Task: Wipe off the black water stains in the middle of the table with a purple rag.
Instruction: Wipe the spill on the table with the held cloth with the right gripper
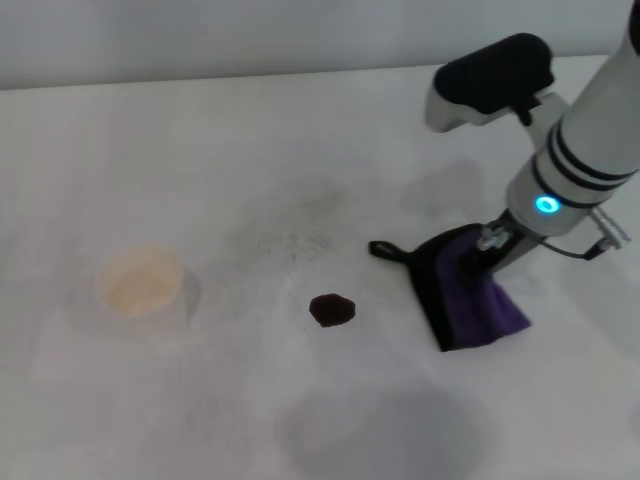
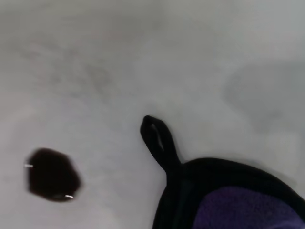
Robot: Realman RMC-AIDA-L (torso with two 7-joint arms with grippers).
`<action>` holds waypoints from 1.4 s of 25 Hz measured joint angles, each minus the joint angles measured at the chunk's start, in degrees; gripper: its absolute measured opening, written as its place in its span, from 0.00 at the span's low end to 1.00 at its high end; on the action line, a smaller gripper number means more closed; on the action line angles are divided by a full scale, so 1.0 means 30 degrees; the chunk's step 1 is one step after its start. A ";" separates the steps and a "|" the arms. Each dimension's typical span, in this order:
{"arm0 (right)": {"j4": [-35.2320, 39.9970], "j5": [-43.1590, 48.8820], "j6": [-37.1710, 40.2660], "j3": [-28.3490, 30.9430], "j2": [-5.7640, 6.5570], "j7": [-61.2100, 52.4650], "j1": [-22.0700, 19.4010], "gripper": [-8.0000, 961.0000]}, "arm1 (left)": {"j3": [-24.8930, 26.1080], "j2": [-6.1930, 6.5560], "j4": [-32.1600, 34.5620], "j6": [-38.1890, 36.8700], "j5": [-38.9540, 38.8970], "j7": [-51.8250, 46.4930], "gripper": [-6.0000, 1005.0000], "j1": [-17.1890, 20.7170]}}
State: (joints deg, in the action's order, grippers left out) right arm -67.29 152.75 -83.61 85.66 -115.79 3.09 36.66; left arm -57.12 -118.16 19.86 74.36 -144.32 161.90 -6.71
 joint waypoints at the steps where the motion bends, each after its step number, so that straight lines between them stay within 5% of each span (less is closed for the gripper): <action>1: -0.0188 -0.0175 0.0055 -0.0241 -0.0023 -0.0032 0.0028 0.11 | -0.0001 -0.0003 0.0001 0.0000 0.0000 0.0000 0.88 -0.0019; 22: 0.1784 -0.6835 0.5477 -0.7246 -0.0140 -0.0476 0.4436 0.11 | -0.0002 -0.0018 0.0030 -0.0007 0.0000 -0.0001 0.88 -0.0220; 35: 0.2297 -0.1122 0.3889 -0.3490 0.0042 -0.1046 0.3389 0.11 | -0.0001 0.0042 0.0025 -0.0152 -0.0002 -0.0001 0.88 0.0016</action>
State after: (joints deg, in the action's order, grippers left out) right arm -60.40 149.38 -71.94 75.19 -115.66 -0.05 46.83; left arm -57.13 -118.03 19.94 73.91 -144.32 161.90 -6.66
